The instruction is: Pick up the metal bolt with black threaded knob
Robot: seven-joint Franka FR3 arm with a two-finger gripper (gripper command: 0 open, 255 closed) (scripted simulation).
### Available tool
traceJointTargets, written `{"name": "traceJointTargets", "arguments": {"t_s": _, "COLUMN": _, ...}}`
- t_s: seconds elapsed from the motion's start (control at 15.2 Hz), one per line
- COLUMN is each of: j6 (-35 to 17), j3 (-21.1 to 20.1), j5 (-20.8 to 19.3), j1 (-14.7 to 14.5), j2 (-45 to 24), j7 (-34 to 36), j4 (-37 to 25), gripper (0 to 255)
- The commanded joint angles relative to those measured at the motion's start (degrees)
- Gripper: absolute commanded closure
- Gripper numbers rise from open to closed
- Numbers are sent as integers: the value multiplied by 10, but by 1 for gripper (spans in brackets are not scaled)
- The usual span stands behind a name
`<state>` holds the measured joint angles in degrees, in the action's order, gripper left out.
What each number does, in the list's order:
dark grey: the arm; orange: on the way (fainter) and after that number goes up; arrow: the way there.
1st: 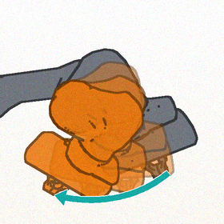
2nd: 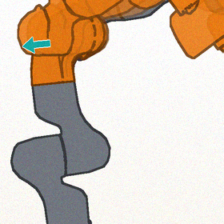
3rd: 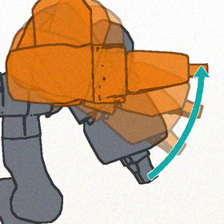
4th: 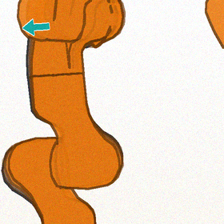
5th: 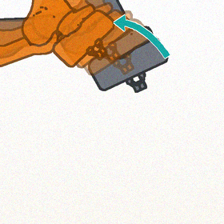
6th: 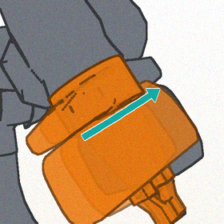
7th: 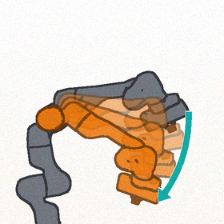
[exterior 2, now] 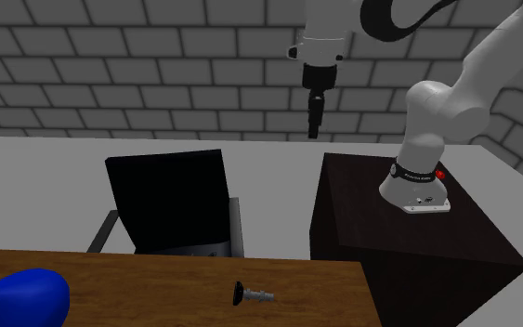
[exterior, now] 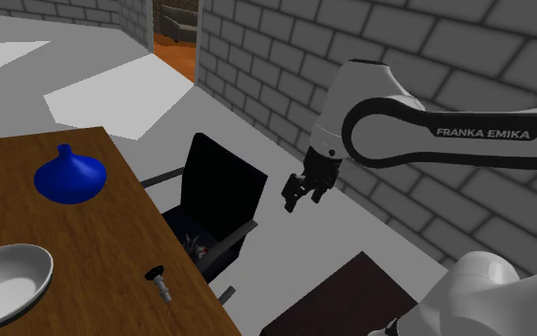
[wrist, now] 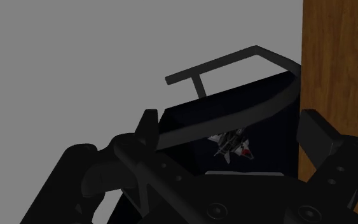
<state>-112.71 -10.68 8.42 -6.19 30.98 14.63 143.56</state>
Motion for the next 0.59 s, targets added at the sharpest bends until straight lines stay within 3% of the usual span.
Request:
{"name": "traceJointTargets", "arguments": {"t_s": 0.0, "j6": -37, "j3": -23, "j5": 4, "j1": -8, "j2": -31, "j7": 20, "j4": -1, "gripper": 0}}
{"name": "traceJointTargets", "arguments": {"t_s": 0.53, "j6": -159, "j3": -105, "j5": -24, "j1": -21, "j2": -179, "j7": 112, "j4": -40, "gripper": 0}}
